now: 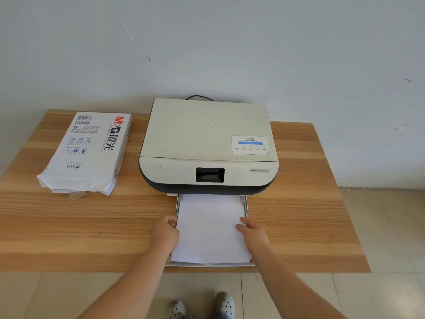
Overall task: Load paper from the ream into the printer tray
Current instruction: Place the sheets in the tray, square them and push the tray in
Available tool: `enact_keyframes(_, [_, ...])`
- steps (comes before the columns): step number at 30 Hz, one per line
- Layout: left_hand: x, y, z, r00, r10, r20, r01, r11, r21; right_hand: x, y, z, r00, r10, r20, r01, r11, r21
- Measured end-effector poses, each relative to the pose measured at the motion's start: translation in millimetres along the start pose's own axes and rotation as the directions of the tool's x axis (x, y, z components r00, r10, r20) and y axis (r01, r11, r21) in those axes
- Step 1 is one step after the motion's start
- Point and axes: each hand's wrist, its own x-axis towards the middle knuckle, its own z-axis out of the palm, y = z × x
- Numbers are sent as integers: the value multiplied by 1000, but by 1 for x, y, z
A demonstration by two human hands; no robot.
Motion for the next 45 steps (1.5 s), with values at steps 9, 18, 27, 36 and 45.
enact_keyframes(9, [5, 5, 6, 998, 61, -19, -60, 997, 45, 11, -10, 1, 999, -34, 3, 34, 999, -27])
enact_keyframes(18, [2, 4, 9, 992, 122, -17, -120, 990, 70, 10, -9, 2, 999, -43, 4, 43, 998, -54])
enact_keyframes(27, [-8, 7, 10, 990, 133, -36, -130, 989, 75, 5, -11, -2, 992, -95, -80, 76, 975, -208])
enact_keyframes(36, [-20, 10, 10, 994, 109, -30, -108, 994, 29, -1, -9, -4, 995, -75, -72, 47, 943, -330])
enact_keyframes(45, [-20, 10, 7, 994, 108, 4, -108, 994, 29, -3, -8, -4, 992, -119, -43, 87, 891, -445])
